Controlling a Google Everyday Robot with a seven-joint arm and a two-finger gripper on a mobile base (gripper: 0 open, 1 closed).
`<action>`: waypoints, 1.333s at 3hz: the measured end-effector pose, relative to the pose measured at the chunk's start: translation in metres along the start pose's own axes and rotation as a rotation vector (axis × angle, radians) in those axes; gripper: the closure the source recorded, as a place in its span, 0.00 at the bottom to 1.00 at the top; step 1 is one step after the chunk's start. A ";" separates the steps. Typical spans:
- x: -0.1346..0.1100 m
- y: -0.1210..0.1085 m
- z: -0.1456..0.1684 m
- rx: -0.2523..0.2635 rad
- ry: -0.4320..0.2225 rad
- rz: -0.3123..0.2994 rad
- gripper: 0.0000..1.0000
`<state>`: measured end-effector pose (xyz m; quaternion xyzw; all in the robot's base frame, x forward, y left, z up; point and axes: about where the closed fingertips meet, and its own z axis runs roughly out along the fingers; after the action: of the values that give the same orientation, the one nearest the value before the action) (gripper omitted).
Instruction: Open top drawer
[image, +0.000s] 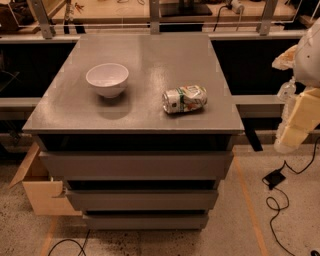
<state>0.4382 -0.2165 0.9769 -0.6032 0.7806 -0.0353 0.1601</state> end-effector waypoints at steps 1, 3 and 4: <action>0.000 0.000 0.000 0.000 0.000 0.000 0.00; 0.009 0.035 0.050 0.039 0.034 0.011 0.00; 0.009 0.056 0.094 0.012 0.039 0.013 0.00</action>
Offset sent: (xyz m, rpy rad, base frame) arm -0.0243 0.0051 -0.0799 -0.0798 -0.0348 -0.0569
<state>0.4117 -0.1972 0.8722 -0.5962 0.7873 -0.0506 0.1486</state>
